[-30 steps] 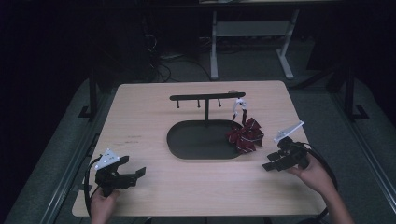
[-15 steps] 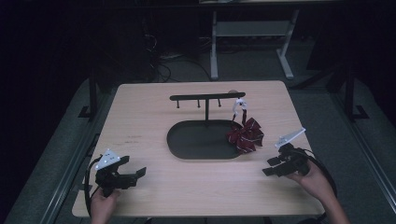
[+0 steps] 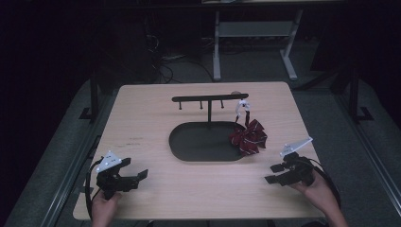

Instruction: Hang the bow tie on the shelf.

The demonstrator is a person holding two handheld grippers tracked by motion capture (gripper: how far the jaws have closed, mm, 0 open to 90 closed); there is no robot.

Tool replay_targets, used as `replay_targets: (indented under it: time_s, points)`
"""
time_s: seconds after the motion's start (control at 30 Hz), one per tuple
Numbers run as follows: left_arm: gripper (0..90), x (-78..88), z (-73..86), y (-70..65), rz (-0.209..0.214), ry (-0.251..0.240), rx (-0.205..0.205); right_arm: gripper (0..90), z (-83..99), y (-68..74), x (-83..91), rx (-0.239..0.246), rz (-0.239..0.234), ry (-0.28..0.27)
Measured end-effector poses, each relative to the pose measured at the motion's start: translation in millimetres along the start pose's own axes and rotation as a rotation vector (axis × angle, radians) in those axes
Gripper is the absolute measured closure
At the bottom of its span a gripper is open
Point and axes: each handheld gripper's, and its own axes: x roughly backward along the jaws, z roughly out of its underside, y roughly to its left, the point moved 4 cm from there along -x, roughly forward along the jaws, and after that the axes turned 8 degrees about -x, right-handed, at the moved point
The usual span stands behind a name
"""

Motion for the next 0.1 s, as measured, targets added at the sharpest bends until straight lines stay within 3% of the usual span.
replay_targets:
  time_s: [0.1]
  points:
    - [13.1,-0.1,-0.4,0.1,0.001,-0.001,-0.002,39.8,1.8,3.0,-1.0,0.008,0.005,-0.005]
